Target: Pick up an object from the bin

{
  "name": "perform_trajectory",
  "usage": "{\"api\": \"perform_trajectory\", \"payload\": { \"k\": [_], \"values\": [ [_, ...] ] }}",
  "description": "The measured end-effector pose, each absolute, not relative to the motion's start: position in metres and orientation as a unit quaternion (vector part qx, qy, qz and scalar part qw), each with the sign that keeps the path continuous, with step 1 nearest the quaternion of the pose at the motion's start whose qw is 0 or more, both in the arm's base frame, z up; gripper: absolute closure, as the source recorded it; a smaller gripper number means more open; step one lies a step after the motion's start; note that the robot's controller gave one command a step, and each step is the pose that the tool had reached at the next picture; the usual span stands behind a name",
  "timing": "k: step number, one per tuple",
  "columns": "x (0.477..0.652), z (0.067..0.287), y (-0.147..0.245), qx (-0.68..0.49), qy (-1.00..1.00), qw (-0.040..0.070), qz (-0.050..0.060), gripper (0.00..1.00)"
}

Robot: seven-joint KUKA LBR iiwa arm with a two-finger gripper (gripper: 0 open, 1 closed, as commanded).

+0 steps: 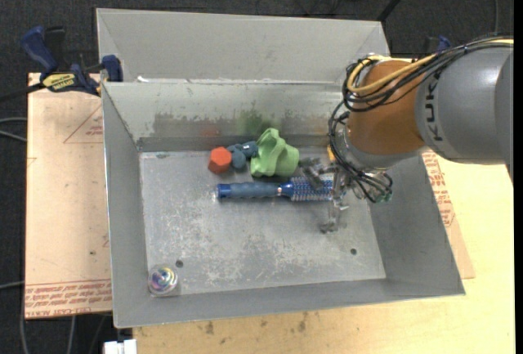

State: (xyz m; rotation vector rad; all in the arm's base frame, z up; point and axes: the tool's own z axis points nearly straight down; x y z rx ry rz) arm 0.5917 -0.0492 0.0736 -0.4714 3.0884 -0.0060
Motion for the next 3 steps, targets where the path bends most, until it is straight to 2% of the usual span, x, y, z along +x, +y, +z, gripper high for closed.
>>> {"api": "perform_trajectory", "payload": {
  "k": [1, 2, 3],
  "values": [
    [0.589, 0.102, 0.002, -0.177, 0.984, 0.004, 0.001, 0.00],
    [0.619, 0.108, -0.033, -0.198, 0.980, 0.003, -0.001, 0.00],
    [0.627, 0.069, 0.010, -0.200, 0.980, 0.003, 0.001, 0.00]
  ]
}}
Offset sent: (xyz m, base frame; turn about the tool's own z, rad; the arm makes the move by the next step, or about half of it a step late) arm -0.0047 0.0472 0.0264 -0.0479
